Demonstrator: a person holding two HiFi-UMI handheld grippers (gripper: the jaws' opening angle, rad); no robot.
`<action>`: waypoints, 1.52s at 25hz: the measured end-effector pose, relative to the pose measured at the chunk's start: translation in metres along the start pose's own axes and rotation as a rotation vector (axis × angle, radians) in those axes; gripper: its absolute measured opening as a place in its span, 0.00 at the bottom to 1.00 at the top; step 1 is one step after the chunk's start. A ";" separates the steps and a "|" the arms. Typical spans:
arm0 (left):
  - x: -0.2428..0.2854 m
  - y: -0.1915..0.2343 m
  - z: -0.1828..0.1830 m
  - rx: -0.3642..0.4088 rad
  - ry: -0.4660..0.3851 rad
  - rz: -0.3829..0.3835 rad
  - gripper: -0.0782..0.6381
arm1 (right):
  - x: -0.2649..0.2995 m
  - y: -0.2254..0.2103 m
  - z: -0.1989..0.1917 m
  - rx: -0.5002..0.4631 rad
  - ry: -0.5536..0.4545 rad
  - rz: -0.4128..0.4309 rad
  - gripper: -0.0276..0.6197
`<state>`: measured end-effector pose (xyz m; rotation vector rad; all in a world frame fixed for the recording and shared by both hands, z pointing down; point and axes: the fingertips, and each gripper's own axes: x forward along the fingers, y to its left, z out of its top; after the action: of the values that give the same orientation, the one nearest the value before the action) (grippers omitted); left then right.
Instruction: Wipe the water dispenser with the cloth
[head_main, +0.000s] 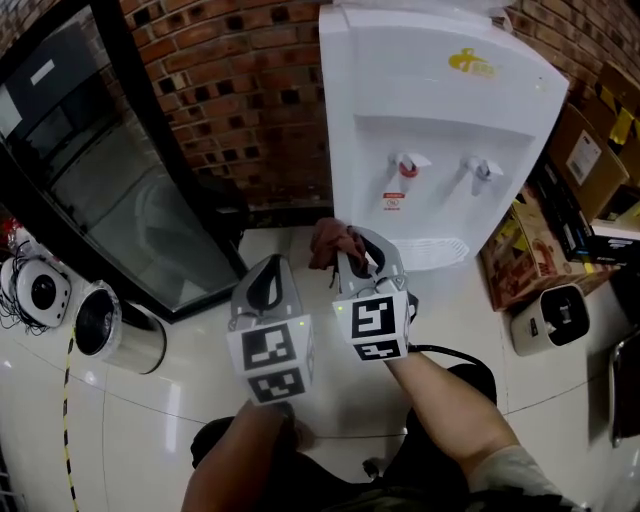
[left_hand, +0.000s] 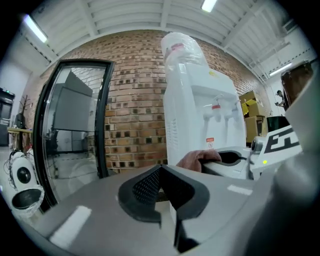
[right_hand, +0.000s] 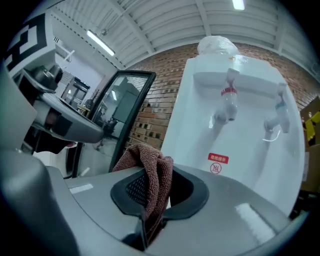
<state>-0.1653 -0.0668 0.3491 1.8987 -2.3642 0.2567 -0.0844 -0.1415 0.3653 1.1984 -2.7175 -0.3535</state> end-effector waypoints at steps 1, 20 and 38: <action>0.000 0.000 -0.001 0.008 0.001 0.001 0.11 | 0.002 -0.001 0.000 0.006 -0.003 -0.004 0.13; 0.021 -0.091 -0.019 -0.009 0.033 -0.159 0.11 | -0.004 -0.075 -0.028 0.144 0.102 -0.132 0.13; 0.034 -0.187 -0.030 -0.042 0.060 -0.328 0.11 | -0.053 -0.179 -0.051 0.099 0.190 -0.318 0.13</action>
<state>0.0091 -0.1329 0.3972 2.1826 -1.9631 0.2288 0.0899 -0.2268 0.3632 1.6064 -2.4094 -0.1330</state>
